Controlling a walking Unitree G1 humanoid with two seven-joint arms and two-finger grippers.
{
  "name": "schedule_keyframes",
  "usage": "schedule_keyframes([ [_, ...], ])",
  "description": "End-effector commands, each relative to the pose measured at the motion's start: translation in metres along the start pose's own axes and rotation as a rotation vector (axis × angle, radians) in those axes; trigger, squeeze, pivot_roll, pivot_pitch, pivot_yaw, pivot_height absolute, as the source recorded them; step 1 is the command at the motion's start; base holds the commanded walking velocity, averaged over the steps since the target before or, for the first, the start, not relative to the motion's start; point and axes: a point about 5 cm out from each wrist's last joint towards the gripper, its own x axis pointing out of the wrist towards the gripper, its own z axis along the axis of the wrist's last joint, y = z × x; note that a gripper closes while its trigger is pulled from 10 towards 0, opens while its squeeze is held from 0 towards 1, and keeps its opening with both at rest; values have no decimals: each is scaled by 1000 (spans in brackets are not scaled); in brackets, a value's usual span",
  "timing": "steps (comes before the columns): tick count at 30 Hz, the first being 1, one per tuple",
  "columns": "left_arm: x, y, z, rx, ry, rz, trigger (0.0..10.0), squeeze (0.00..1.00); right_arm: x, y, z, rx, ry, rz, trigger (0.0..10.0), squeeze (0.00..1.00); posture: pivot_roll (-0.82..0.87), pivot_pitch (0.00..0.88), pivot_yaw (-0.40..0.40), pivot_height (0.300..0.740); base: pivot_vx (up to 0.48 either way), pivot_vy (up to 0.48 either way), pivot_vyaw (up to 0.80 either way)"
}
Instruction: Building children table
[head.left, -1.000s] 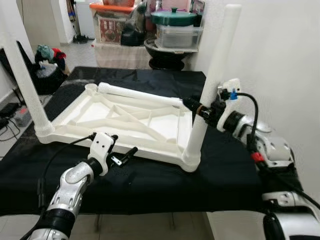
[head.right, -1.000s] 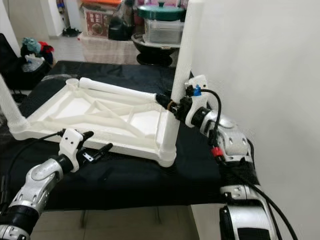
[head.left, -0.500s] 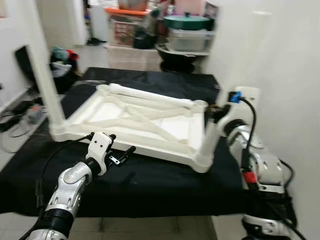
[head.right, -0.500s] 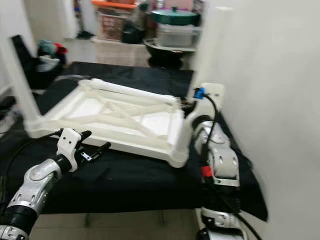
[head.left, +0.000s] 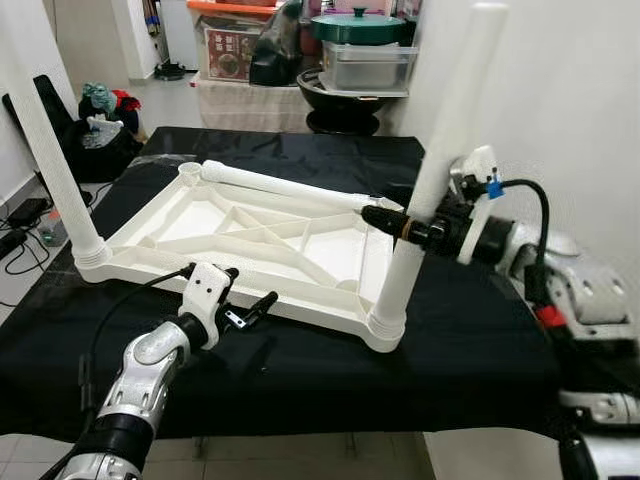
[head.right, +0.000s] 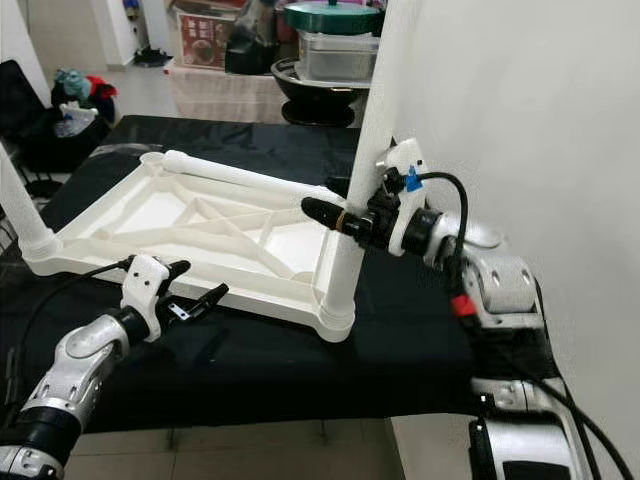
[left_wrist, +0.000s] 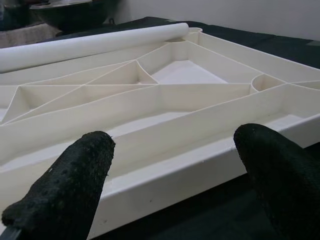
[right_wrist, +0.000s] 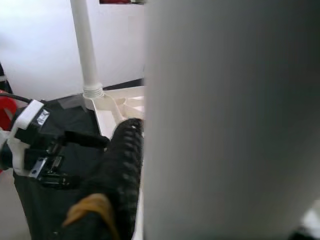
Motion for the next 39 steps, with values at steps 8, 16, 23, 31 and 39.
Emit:
schedule_keyframes([
  [8,-6,1,-3,4,8,12,10000,0,2,-35,-43,138,86,-705,0,0,72,0,-83,740,0,0,0],
  [16,-2,3,-2,15,9,23,10000,0,-23,-18,-63,298,0,-1109,0,0,53,0,-64,740,0,0,0],
  [23,2,0,-2,14,11,11,10000,0,10,9,-56,272,-53,-924,10000,333,49,0,-59,740,0,0,0],
  [31,2,3,1,19,7,12,10000,0,20,2,17,68,-218,-489,10000,0,57,0,-66,740,0,0,0],
  [39,2,3,0,25,9,3,10000,0,19,11,8,19,-106,-93,0,0,76,0,-76,740,0,0,0],
])
